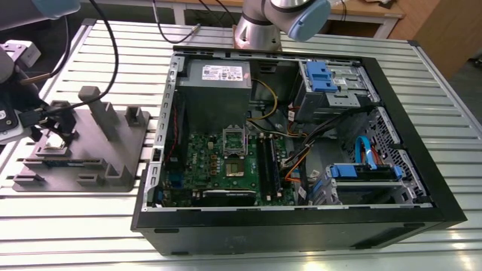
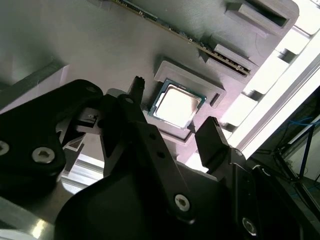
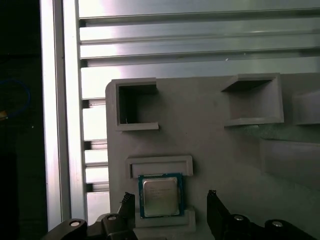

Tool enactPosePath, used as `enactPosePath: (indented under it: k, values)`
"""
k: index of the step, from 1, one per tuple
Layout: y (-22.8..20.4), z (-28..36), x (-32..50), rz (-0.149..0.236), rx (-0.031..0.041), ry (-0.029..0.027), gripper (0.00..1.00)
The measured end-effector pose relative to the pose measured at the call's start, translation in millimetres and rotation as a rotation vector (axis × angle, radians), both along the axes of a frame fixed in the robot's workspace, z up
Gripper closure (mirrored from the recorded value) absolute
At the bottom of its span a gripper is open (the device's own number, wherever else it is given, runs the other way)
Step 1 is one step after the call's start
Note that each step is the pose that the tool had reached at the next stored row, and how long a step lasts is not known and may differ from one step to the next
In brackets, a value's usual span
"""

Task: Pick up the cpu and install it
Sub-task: 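Pick up the cpu and move it towards the insertion slot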

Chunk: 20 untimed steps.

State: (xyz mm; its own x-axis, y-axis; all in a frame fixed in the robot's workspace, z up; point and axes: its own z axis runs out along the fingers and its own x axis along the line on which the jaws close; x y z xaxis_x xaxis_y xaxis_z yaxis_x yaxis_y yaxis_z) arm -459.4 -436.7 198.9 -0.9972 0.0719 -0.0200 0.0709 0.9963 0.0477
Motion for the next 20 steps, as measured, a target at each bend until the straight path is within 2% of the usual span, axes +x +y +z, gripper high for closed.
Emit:
enactPosePath:
  k: [4,11,20]
  values:
    - [0.0,-2.2,0.0,0.019,0.0000,0.0003,0.32]
    - [0.2,-7.3,0.1,0.020,0.0001,0.0002,0.32]
    - [4.6,-10.0,-3.5,0.020,0.0001,0.0002,0.32]
